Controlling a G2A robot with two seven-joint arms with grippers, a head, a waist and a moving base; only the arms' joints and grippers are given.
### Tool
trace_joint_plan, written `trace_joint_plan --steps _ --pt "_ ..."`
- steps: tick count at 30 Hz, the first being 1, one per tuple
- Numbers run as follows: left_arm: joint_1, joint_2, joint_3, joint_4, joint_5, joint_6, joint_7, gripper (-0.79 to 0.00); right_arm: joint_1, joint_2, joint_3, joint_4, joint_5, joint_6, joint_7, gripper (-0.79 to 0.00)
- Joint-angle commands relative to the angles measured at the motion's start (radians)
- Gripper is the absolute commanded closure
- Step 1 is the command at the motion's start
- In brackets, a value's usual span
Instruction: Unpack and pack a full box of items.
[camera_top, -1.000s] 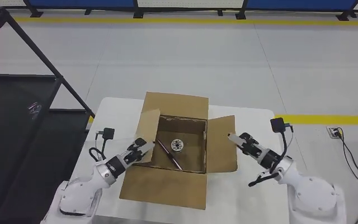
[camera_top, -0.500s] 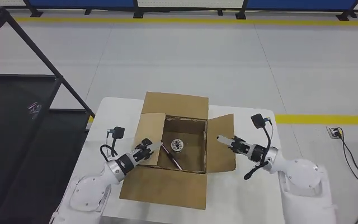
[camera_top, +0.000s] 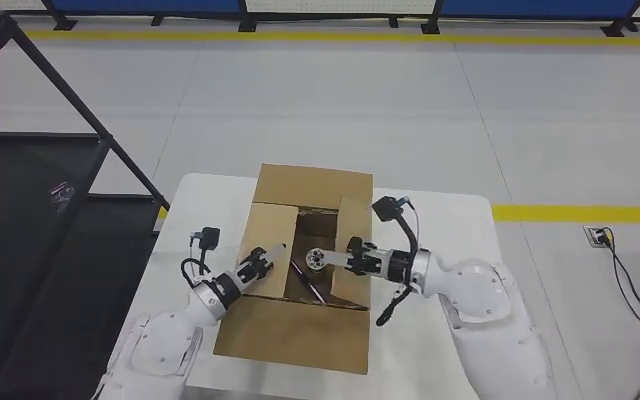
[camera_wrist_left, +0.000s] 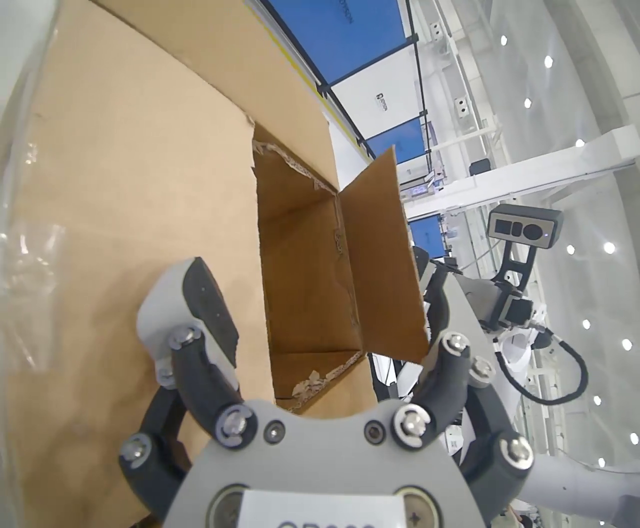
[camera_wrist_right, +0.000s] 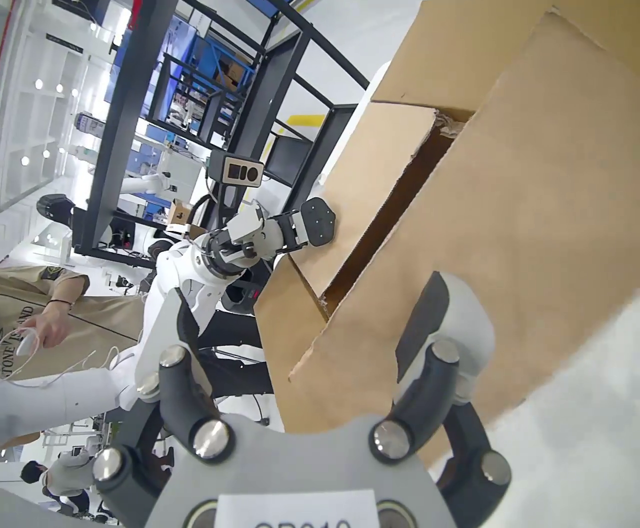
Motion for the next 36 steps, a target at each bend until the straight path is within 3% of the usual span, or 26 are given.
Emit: trace_joint_plan --steps 1,9,15,25,31,36 --pt "-0.005 -0.001 0.008 0.006 -0.002 0.019 0.016 -0.785 0.027 -0.003 -0.038 0.045 -0.024 0.019 -0.028 -0.785" --pt "-0.019 -0.004 0.032 0.016 0.005 0.054 0.042 -0.785 0.057 -0.007 -0.126 0.118 -0.100 0.006 -0.126 -0.785" --pt "-0.022 -0.004 0.040 0.022 -0.003 0.063 0.043 -0.785 0.055 -0.004 -0.162 0.118 -0.187 0.069 -0.173 -0.785" --pt "-0.011 -0.004 0.024 0.016 -0.043 0.063 0.081 -0.785 0.065 -0.002 -0.179 0.141 -0.167 0.086 -0.196 -0.785" --pt "0.020 0.003 -0.039 -0.057 -0.093 0.041 0.086 -0.785 0.053 0.007 -0.155 0.082 -0.144 0.065 -0.193 -0.785" --pt "0.084 0.018 -0.160 -0.142 -0.163 -0.003 0.045 -0.785 0.049 0.013 -0.147 0.018 -0.187 0.102 -0.196 -0.785"
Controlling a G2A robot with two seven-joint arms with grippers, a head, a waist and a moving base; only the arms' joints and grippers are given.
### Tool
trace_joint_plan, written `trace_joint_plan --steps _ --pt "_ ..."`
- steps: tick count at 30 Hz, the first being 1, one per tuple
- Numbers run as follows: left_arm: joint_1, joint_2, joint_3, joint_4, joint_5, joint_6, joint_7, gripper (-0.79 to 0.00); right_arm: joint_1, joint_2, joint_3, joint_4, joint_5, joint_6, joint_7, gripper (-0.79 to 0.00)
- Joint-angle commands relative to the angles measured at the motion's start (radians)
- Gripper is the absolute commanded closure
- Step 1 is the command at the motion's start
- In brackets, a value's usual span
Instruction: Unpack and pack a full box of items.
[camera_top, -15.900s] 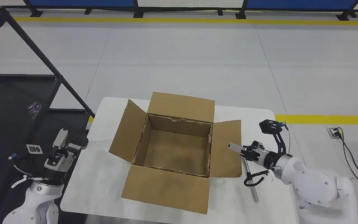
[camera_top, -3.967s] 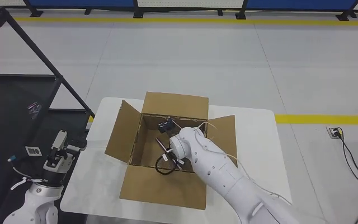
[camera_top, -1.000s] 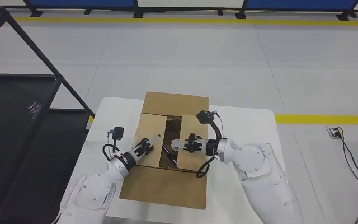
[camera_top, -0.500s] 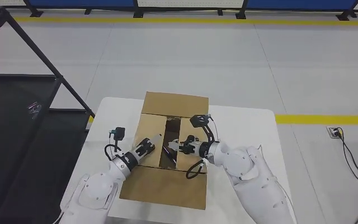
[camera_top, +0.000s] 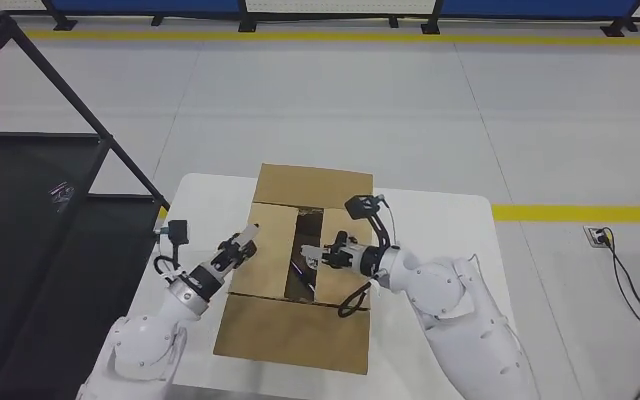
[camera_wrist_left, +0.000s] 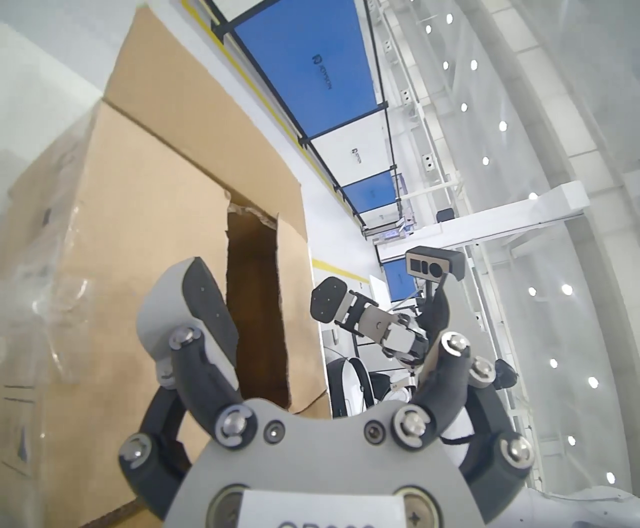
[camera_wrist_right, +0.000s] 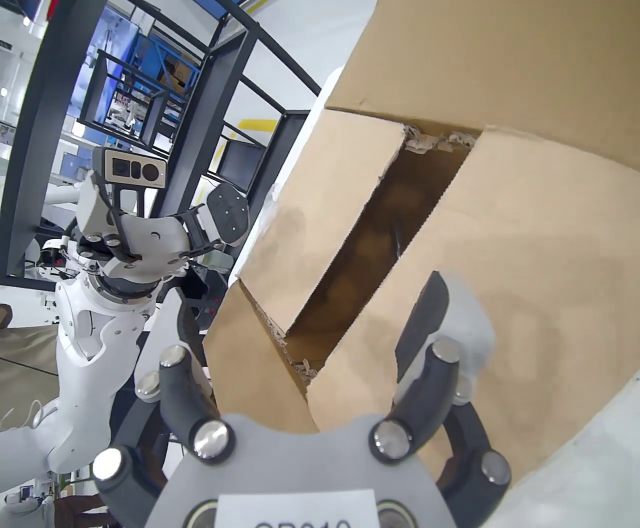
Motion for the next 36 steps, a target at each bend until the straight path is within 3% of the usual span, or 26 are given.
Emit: trace_joint_plan --steps 1,7,10,13,19,24,32,36 --pt "0.032 0.007 -0.061 -0.021 -0.037 -0.018 -0.036 -0.785 -0.001 0.000 0.000 0.000 0.001 0.001 -0.001 -0.785" --pt "0.150 0.037 -0.270 0.002 -0.122 -0.113 -0.234 -0.785 -0.001 0.000 0.000 0.000 0.001 0.001 -0.001 -0.785" --pt "0.191 0.049 -0.323 0.044 -0.143 -0.146 -0.354 -0.785 -0.004 0.000 0.002 0.000 0.002 0.003 -0.010 -0.785" --pt "0.210 0.062 -0.348 0.080 -0.158 -0.176 -0.498 -0.785 -0.019 0.000 0.042 0.025 0.074 0.021 -0.090 -0.785" --pt "0.208 0.081 -0.326 0.140 -0.194 -0.191 -0.697 -0.785 0.003 -0.004 0.095 0.082 0.149 0.052 -0.266 -0.785" --pt "0.191 0.095 -0.277 0.165 -0.165 -0.213 -0.831 -0.785 0.022 -0.014 0.083 0.107 0.125 0.145 -0.438 -0.785" --pt "0.138 0.103 -0.204 0.213 -0.275 -0.177 -0.910 -0.785 0.073 -0.023 0.085 0.195 0.163 0.167 -0.519 -0.785" --pt "0.124 0.109 -0.199 0.220 -0.358 -0.176 -0.955 -0.785 0.125 -0.039 0.097 0.299 0.247 0.239 -0.643 -0.785"
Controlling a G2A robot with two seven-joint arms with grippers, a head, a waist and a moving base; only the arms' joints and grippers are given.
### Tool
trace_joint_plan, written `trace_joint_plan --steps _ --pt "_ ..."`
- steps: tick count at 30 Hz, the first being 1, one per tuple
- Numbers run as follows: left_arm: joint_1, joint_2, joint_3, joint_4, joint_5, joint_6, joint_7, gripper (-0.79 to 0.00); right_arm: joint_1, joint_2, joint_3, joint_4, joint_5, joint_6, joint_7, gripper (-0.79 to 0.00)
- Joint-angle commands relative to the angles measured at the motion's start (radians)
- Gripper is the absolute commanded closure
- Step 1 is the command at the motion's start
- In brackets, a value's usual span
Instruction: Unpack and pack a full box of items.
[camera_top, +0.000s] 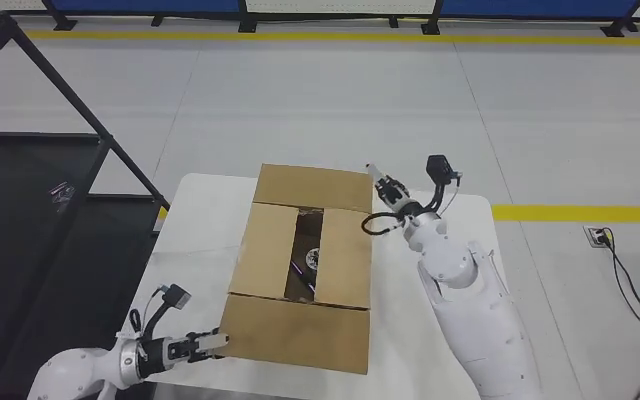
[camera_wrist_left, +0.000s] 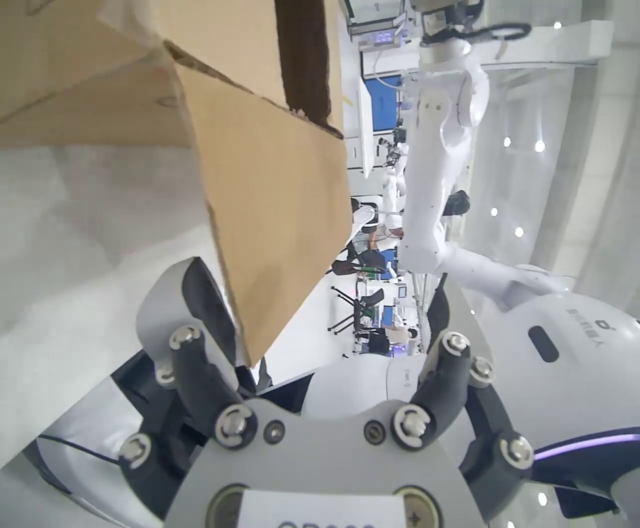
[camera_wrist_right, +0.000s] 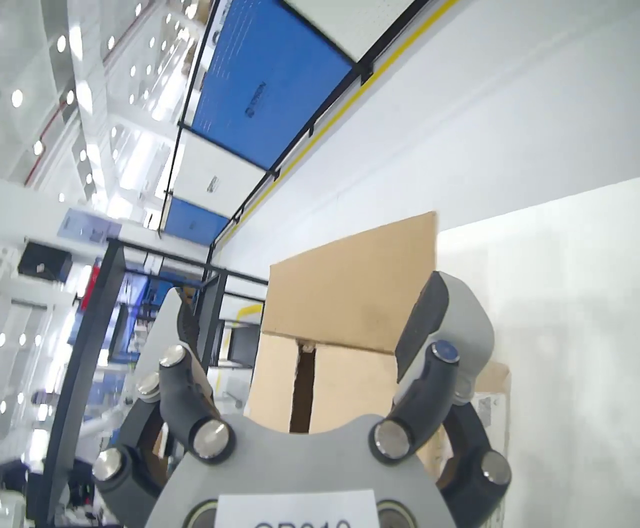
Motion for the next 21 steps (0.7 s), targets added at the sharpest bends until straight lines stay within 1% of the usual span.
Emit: trace_joint_plan --steps 1,5,9,13,16,18,21 --pt "-0.005 0.003 -0.003 0.003 -0.042 0.003 -0.013 -0.785 0.038 -0.006 -0.003 0.073 0.030 0.009 -0.016 -0.785" --pt "-0.009 0.007 -0.012 -0.003 -0.118 -0.001 -0.009 -0.785 0.125 -0.018 -0.027 0.240 0.070 -0.023 0.011 -0.785" --pt "0.001 0.006 -0.017 -0.021 -0.189 -0.008 0.045 -0.785 0.198 -0.030 -0.045 0.413 0.102 -0.085 0.004 -0.785" --pt "0.013 0.007 -0.020 -0.050 -0.200 -0.009 0.117 -0.785 0.263 -0.049 -0.068 0.568 0.151 -0.133 0.003 -0.785" --pt "0.017 0.007 -0.019 -0.071 -0.207 -0.003 0.167 -0.785 0.301 -0.061 -0.073 0.659 0.216 -0.217 0.053 -0.785" --pt "0.019 0.007 -0.016 -0.085 -0.198 0.004 0.217 -0.785 0.321 -0.066 -0.066 0.711 0.269 -0.288 0.111 -0.785" --pt "0.023 0.005 -0.007 -0.114 -0.142 -0.005 0.322 -0.785 0.353 -0.066 -0.041 0.786 0.347 -0.376 0.198 -0.785"
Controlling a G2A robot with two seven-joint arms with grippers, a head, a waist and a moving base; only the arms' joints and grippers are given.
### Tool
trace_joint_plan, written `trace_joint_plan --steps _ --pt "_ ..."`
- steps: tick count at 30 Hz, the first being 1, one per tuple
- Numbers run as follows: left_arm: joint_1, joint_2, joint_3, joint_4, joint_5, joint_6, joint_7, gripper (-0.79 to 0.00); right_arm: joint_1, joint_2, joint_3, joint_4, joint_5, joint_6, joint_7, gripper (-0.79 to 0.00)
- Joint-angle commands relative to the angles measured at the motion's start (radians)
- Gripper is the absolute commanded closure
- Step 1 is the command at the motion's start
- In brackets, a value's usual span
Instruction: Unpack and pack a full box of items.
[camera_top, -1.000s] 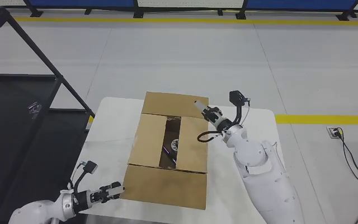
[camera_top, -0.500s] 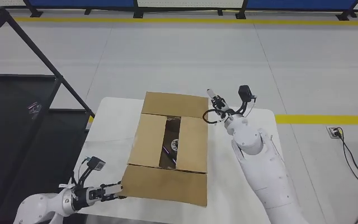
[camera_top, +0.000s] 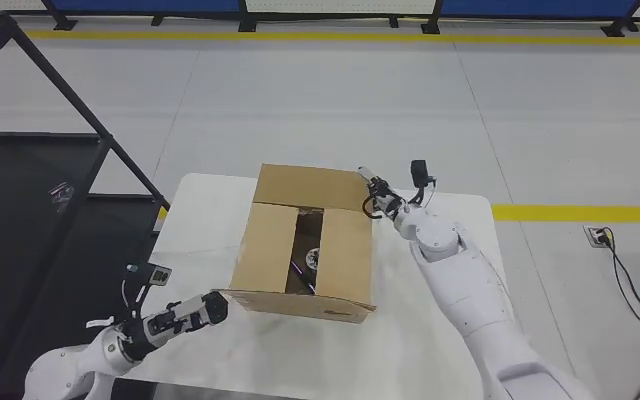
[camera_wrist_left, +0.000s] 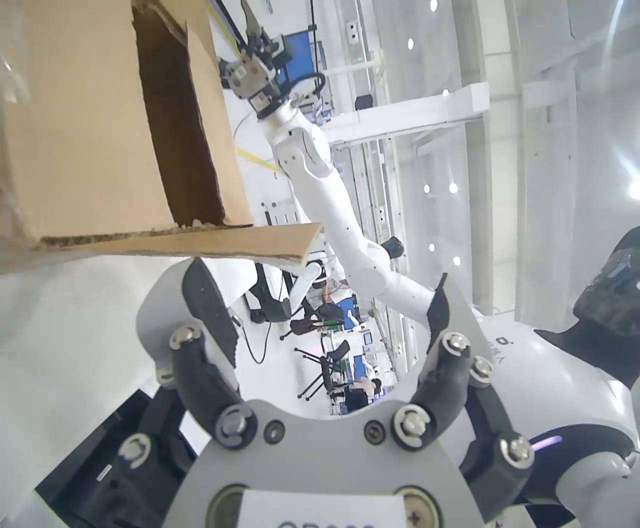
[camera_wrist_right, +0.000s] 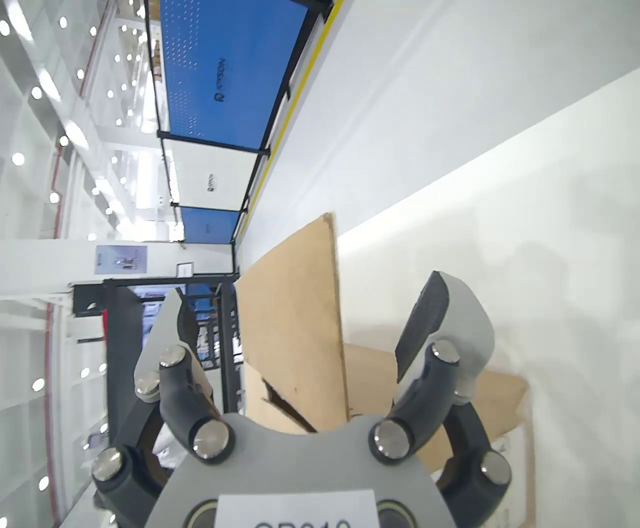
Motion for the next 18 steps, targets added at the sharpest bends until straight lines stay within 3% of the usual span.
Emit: trace_joint_plan --steps 1,10,18 --pt "0.005 -0.002 0.013 -0.016 0.028 0.004 0.069 -0.785 0.018 0.001 0.017 0.040 0.046 -0.043 0.045 -0.785" --pt "-0.005 -0.009 0.073 -0.061 0.130 0.010 0.276 -0.785 0.050 0.018 0.076 0.108 0.168 -0.234 0.227 -0.785" --pt "-0.021 -0.017 0.133 -0.095 0.246 0.006 0.435 -0.785 -0.010 0.056 0.144 -0.009 0.261 -0.355 0.434 -0.785"
